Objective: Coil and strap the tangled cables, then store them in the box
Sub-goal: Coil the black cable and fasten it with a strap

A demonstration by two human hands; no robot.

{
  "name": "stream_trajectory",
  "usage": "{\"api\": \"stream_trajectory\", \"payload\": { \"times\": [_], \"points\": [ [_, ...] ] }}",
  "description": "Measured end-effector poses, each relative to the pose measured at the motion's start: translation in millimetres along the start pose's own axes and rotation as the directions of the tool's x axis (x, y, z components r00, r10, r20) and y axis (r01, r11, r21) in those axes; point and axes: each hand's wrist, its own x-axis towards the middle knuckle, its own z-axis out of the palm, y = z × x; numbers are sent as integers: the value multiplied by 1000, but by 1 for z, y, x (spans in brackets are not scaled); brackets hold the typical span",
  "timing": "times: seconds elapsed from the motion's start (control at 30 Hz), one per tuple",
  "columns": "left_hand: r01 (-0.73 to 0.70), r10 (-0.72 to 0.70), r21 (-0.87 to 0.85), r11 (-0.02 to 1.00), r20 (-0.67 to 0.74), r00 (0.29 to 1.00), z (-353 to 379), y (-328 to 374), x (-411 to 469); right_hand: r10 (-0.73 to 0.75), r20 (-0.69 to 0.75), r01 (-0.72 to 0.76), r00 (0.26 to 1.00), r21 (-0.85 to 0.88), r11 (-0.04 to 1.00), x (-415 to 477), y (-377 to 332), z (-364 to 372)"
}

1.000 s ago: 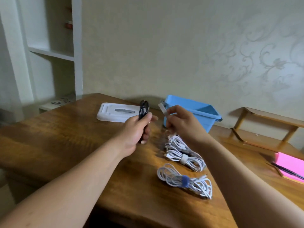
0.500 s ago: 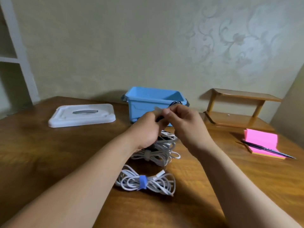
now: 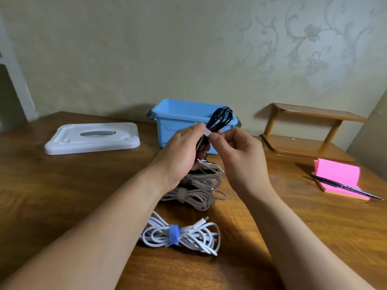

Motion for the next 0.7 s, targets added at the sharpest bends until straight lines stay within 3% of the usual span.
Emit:
{"api": "stream_trajectory", "payload": {
  "times": [0.2,0.33,0.57,0.7],
  "points": [
    [-19,10,-197,980,-47,999,-3,5,-5,-27,55,24,998,49,998,-2,7,0],
    [-37,28,-194,980,-46,999,-5,8,-7,-44,163,10,986,204,979,-3,4,-4],
    [29,-6,-213,977,108,994,-12,17,-12,-69,439,-70,896,293,954,-2,4,-15],
    [82,-47,-264,961,135,990,-11,17,-12,-110,392,-13,914,299,954,-2,2,-15]
  ]
}}
